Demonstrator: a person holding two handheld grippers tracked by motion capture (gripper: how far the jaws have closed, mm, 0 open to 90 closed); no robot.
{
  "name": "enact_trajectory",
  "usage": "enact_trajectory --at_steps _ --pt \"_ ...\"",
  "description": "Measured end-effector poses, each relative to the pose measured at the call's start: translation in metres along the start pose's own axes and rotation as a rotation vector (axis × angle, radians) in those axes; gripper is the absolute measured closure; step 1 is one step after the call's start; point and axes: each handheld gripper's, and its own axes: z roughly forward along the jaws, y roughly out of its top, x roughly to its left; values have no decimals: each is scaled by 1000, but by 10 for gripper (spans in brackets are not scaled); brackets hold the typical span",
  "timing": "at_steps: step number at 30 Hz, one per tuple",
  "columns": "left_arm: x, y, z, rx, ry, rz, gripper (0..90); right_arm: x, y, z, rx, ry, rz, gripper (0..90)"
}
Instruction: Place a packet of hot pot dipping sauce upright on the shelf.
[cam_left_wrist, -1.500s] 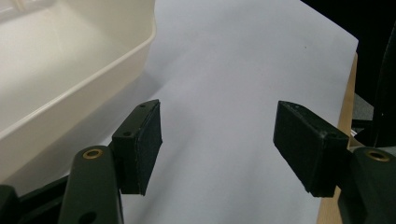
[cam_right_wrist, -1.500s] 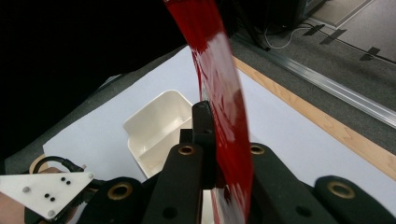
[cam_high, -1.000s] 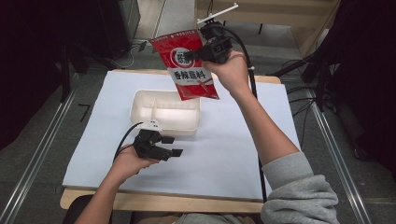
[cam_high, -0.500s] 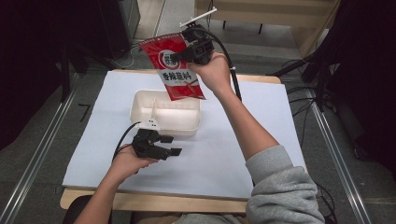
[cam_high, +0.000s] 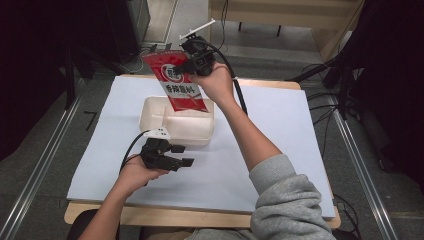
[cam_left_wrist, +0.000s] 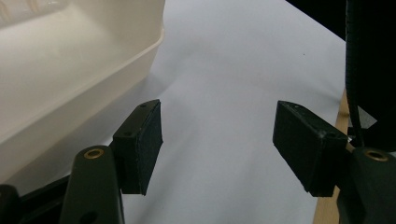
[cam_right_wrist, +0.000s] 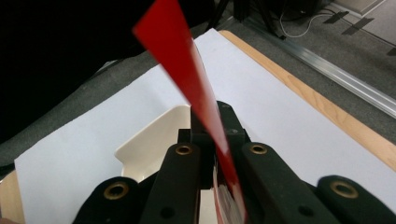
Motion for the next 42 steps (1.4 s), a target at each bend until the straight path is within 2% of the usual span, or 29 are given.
enact_trajectory --at_steps 7,11,12,16,28,32,38,42 --pt "0 0 1 1 2 4 340 -4 -13 19 29 26 29 897" --pt "0 0 1 5 5 9 340 -8 -21 28 48 20 31 896" --pt "0 0 1 5 6 6 340 -14 -28 32 47 7 42 895" --pt "0 0 1 9 1 7 341 -29 -35 30 18 29 85 894" --pt "0 -1 -1 15 7 9 341 -58 -55 23 29 -6 129 875" --pt "1 -1 0 15 5 9 341 -65 -63 23 56 -23 142 869" --pt "1 -1 1 14 2 4 341 -70 -70 22 57 -28 159 860" --pt "0 0 1 17 8 6 341 -75 -77 19 39 -26 173 753"
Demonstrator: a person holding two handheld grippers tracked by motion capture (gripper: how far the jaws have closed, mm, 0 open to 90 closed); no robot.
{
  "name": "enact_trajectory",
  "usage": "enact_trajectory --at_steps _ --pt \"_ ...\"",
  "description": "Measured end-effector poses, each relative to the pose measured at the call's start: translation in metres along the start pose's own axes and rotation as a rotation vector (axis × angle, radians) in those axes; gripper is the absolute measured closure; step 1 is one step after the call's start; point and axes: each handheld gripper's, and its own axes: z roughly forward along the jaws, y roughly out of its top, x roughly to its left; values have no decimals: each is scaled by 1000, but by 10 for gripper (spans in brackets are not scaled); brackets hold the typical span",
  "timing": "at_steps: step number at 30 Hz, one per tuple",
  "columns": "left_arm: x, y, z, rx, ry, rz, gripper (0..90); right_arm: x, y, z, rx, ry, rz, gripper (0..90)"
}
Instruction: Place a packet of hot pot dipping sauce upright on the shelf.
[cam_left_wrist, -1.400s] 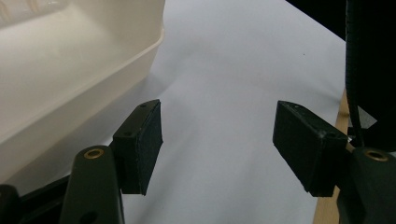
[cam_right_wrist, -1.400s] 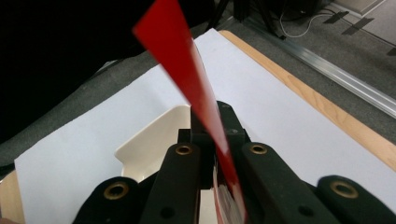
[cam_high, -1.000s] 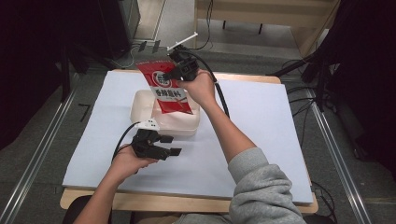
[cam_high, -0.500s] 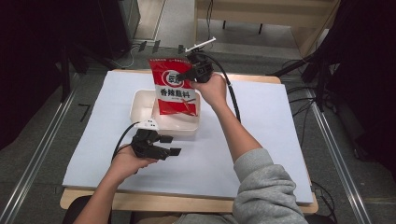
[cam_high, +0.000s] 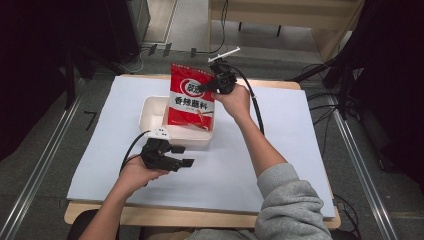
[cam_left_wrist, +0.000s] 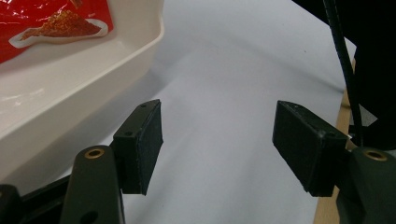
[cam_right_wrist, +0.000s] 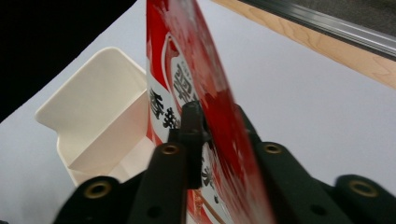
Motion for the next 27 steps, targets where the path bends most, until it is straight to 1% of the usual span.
enact_trajectory --at_steps 1,2,3,4,5,6,7,9,10,11,14,15,18,19,22,24,26,27 --pt "0 0 0 0 -1 0 341 -2 -1 -1 -8 6 -3 703" --pt "0 0 0 0 -1 0 341 -2 -1 -1 -8 6 -3 703" --pt "0 0 1 -2 -4 0 341 -4 -1 -4 -27 0 -33 629" --pt "0 0 1 -2 -4 0 341 -4 -1 -4 -27 0 -33 629" --pt "0 0 1 -1 -3 2 341 -6 -2 -7 -42 -9 -54 580" --pt "0 0 1 -1 -3 2 341 -6 -2 -7 -42 -9 -54 580" --pt "0 1 1 -3 -3 1 341 -8 -2 -10 -35 -20 -47 545" --pt "0 1 1 -6 -5 2 341 -10 -4 -13 -28 -23 -43 513" --pt "0 1 1 -6 -5 2 341 -10 -4 -13 -28 -23 -43 513" --pt "0 0 1 -3 -4 4 341 -14 -6 -19 -25 -42 -49 488" --pt "1 0 1 0 -4 2 341 -17 -8 -23 -24 -44 -46 478" --pt "1 0 0 -7 -5 3 341 -20 -11 -29 -29 -40 -42 473" --pt "1 0 0 -14 -5 0 341 -21 -14 -33 -34 -39 -41 470" --pt "0 1 0 -13 -1 1 341 -22 -18 -39 -37 -44 -36 466" --pt "-1 1 0 -11 -2 7 341 -23 -24 -45 -35 -57 -18 468" --pt "-1 1 0 -16 -3 12 341 -22 -29 -50 -38 -54 -27 466" --pt "-1 1 0 -20 -5 13 342 -22 -31 -53 -37 -54 -27 464" --pt "-2 1 0 -18 2 17 343 -20 -36 -58 -47 -45 -41 462"
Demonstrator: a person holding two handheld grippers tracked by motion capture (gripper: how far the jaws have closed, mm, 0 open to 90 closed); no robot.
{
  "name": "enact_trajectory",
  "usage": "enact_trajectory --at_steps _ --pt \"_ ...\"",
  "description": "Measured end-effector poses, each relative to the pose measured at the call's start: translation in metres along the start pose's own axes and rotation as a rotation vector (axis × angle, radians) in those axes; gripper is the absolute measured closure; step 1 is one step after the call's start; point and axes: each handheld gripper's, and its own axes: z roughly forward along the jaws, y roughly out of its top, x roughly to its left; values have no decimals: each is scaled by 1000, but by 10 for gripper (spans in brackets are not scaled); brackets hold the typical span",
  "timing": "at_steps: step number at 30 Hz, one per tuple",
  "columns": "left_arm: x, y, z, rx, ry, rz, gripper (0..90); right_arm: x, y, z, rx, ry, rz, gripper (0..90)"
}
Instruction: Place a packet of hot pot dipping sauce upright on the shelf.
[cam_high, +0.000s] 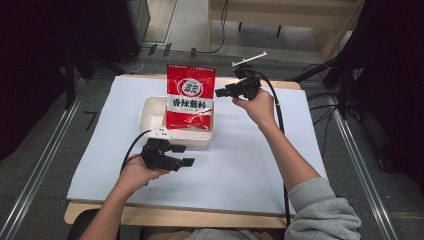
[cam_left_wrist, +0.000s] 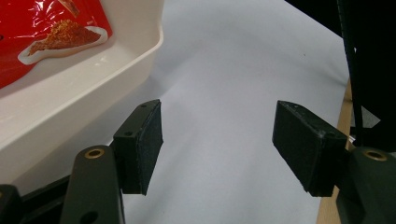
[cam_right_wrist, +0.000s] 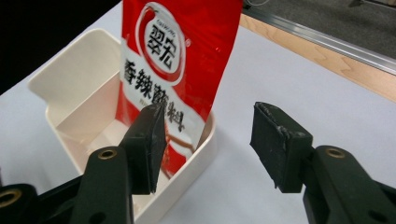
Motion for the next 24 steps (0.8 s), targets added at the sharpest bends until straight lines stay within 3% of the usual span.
enact_trajectory --at_steps 15,22,24 --pt "1 0 0 0 1 -1 343 25 -36 -33 -42 50 -70 431" --pt "-1 0 1 1 3 4 343 34 -62 -45 -49 67 -98 441" --pt "-2 0 1 0 3 7 343 35 -76 -50 -46 66 -102 427"
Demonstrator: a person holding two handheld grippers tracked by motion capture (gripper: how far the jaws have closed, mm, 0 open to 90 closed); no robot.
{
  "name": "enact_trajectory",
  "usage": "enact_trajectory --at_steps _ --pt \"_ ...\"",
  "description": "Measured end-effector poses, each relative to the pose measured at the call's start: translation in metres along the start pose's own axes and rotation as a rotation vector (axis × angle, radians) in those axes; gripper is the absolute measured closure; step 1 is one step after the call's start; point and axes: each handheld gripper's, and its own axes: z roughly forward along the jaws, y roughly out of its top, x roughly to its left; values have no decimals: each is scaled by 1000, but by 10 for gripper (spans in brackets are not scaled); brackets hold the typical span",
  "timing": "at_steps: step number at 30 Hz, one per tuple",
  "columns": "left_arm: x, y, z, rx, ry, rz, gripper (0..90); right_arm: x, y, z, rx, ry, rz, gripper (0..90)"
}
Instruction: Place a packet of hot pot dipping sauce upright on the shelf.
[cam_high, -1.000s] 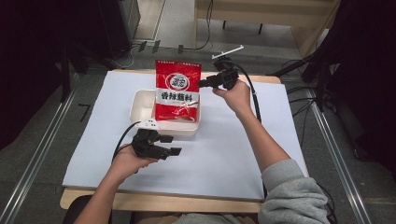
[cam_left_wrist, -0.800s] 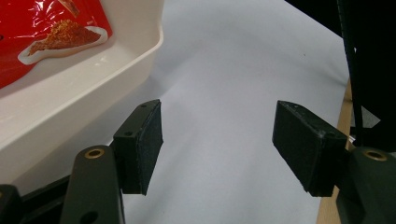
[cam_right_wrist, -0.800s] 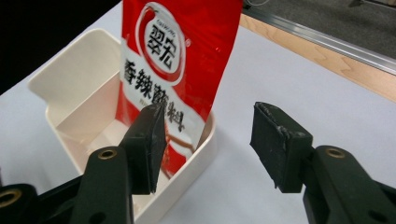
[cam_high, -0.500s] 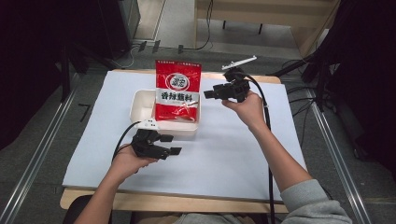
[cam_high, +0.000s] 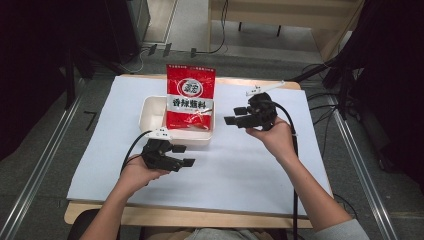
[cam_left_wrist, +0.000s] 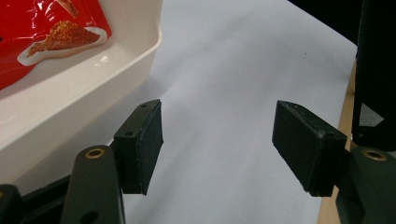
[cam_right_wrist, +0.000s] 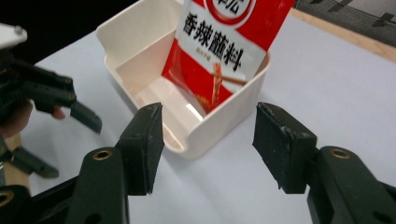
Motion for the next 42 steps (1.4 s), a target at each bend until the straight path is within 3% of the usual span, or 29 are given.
enact_trajectory --at_steps 5,6,13,23,28,33,42 --pt "0 0 -1 -3 1 -1 342 2 -21 -5 -8 4 -11 423" --pt "-1 0 -1 -2 -6 -5 342 4 -32 -6 -7 4 4 423" --pt "-4 1 0 -3 -4 8 341 8 -59 -10 -26 9 25 414" --pt "-6 1 2 -7 -3 23 342 11 -96 -7 -17 -22 -9 388" --pt "-8 1 3 23 3 42 342 9 -108 -7 -14 -25 1 384" --pt "-7 0 5 22 1 43 341 2 -116 -5 -4 -36 47 385" --pt "-5 0 5 5 -13 39 341 2 -117 1 8 -46 44 395"
